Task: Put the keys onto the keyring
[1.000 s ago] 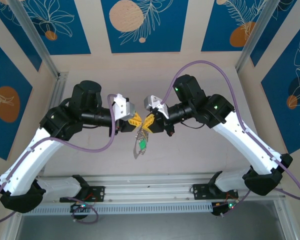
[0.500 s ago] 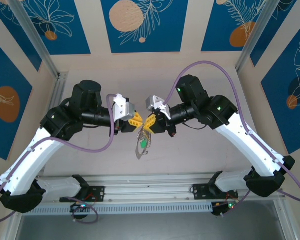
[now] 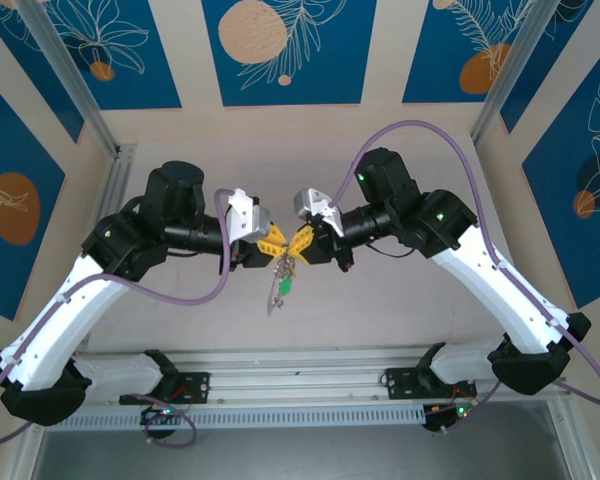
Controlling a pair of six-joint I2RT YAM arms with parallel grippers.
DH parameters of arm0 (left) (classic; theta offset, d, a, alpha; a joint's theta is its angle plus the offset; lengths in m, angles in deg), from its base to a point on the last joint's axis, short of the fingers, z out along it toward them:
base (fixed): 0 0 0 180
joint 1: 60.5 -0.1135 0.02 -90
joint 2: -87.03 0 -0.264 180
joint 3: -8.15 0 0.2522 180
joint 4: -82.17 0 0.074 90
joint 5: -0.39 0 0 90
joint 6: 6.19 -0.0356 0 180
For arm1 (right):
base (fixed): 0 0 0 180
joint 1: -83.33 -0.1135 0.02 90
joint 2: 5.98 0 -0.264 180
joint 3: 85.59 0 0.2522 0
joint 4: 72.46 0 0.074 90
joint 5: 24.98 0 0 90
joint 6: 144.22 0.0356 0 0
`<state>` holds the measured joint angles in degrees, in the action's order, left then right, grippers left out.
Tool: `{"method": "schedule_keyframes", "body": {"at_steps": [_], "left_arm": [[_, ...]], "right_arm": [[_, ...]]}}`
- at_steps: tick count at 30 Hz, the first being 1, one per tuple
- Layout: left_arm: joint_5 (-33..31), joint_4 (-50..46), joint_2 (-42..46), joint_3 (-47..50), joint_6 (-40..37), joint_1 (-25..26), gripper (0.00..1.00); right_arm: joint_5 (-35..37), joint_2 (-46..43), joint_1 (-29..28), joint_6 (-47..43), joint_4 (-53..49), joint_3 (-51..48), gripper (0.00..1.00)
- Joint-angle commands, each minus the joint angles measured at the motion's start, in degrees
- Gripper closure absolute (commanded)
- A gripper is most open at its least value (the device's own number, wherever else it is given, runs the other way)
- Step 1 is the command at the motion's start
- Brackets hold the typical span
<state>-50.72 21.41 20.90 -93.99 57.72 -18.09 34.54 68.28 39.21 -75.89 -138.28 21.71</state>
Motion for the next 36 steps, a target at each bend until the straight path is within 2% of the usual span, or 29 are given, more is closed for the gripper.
{"method": "schedule_keyframes", "body": {"at_steps": [1, 3, 6, 11, 36], "left_arm": [[1.4, -1.4, -0.1, 0.7, -1.0, 0.5, 0.76], [1.4, -1.3, -0.1, 0.7, -0.9, 0.6, 0.79], [1.3, -1.2, 0.0, 0.6, -1.0, 0.5, 0.9], [1.2, -1.1, -0.1, 0.6, -0.9, 0.6, 0.83], [2.3, -0.3, -0.1, 1.0, -0.7, 0.6, 0.78]], "right_arm": [[-3.3, -1.9, 0.2, -0.1, 2.3, 1.0, 1.0], [-3.6, -1.9, 0.3, 0.0, 2.2, 1.1, 1.0], [-3.5, -1.9, 0.3, 0.0, 2.1, 1.0, 1.0], [-3.8, -2.2, 0.3, 0.0, 2.2, 0.8, 1.0], [-3.2, -0.9, 0.3, -0.3, 1.6, 0.4, 1.0]]}}
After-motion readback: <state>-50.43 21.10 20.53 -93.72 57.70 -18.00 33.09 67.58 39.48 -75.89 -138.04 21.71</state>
